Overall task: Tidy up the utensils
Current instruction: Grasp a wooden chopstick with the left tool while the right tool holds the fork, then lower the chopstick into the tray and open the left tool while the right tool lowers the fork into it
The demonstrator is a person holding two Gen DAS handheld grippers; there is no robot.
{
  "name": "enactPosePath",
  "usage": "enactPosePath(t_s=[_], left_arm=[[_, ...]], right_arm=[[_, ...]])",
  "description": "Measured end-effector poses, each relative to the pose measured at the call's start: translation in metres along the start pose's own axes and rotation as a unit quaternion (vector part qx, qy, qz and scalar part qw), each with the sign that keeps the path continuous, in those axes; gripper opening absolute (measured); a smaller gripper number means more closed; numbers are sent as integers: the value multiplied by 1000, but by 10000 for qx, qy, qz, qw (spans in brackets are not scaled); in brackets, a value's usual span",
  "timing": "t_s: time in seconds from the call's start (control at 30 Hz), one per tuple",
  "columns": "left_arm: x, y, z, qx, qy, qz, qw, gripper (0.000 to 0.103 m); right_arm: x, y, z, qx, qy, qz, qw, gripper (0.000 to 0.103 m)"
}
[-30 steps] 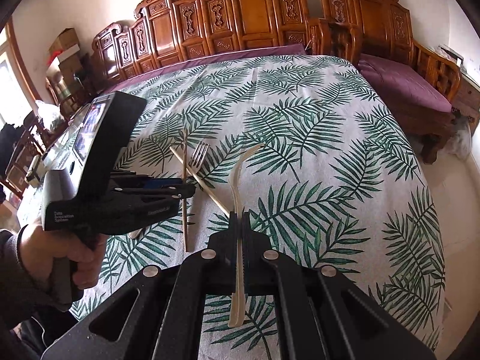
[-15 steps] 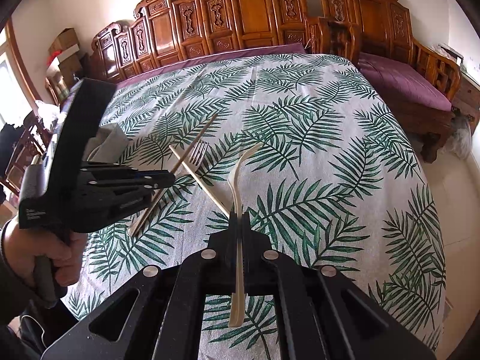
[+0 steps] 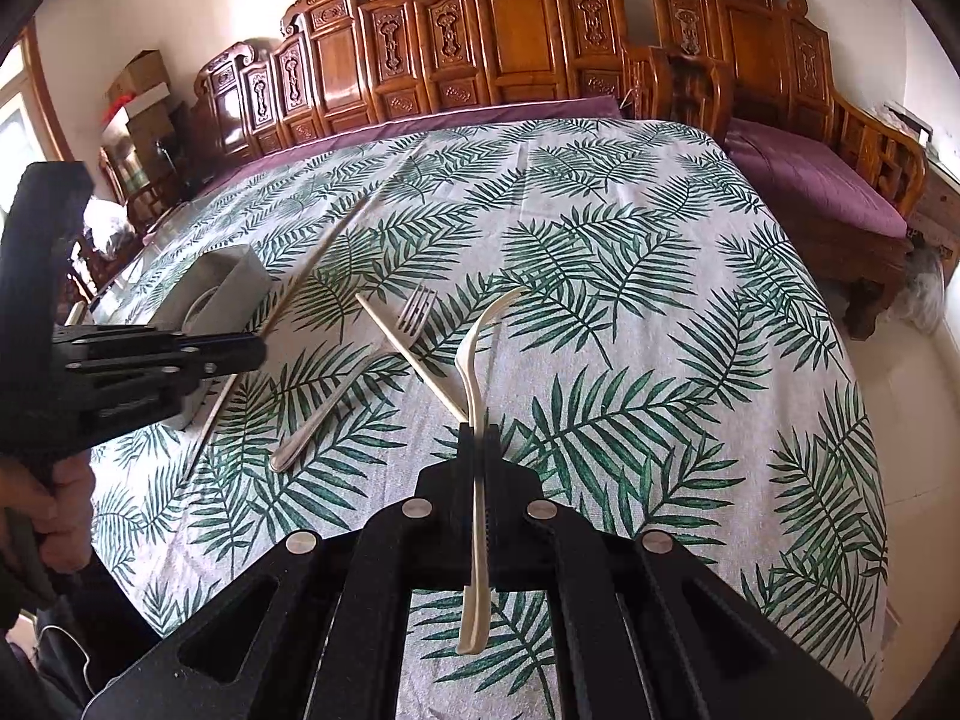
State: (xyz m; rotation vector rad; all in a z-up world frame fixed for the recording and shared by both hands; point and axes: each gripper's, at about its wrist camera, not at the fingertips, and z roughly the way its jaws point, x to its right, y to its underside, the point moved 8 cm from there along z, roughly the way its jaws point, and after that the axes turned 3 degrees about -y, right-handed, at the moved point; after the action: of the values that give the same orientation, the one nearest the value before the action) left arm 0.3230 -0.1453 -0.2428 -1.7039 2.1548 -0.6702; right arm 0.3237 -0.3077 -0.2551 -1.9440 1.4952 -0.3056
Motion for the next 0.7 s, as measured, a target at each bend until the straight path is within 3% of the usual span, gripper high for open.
enactPosePath(t_s=[0.37, 0.7], left_arm=[[-30, 6, -49, 315, 97, -13, 9995, 4], [-80, 3, -78, 545, 126, -161, 9983, 4]], right_arm=[[-24, -19, -6, 19, -20, -118, 9999, 4], [-71, -41, 0, 9, -92, -209, 9997, 4]])
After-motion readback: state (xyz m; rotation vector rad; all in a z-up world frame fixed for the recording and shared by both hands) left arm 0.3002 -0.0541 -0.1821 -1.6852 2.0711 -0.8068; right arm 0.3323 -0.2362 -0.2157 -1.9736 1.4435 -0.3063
